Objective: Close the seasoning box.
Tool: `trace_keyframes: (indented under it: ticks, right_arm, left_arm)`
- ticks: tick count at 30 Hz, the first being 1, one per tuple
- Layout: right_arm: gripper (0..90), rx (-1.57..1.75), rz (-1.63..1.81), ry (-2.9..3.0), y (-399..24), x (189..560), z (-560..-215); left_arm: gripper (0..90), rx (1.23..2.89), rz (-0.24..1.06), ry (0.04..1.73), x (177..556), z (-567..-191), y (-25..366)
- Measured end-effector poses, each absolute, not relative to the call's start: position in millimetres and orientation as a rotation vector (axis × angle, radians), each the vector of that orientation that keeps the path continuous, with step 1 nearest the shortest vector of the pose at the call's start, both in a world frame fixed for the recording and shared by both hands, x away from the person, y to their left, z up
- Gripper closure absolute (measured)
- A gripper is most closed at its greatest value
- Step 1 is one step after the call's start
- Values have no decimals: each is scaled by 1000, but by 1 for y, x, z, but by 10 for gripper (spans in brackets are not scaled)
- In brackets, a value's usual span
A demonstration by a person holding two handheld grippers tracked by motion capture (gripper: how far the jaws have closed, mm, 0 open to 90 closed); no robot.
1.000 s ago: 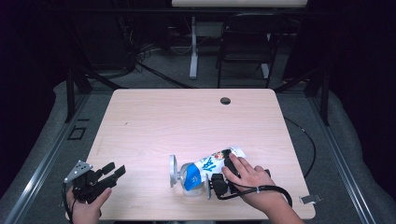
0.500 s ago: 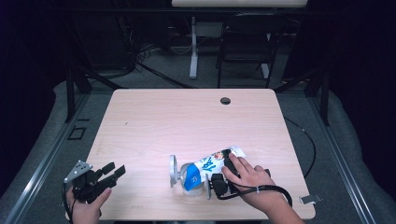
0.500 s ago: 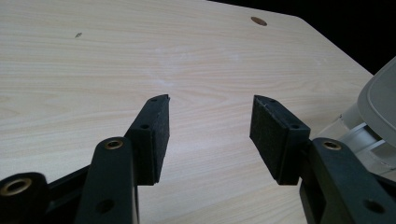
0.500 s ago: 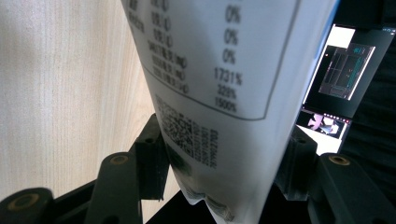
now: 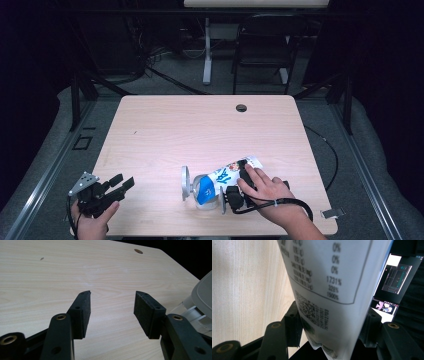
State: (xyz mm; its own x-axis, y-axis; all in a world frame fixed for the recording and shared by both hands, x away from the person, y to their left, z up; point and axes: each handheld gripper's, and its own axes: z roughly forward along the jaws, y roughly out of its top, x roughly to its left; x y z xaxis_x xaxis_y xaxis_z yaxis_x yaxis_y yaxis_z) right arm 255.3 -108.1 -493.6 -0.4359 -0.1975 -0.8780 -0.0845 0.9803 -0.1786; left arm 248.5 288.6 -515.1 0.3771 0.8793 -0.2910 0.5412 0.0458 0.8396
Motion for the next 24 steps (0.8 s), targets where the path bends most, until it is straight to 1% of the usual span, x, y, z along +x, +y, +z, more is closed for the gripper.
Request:
trace_keyframes:
  ticks: [24]
  right_arm:
    - [462, -211, -142, 2018, -107, 256, -493]
  left_arm:
    - [481, 1627, 417, 1292, 248, -515, 289]
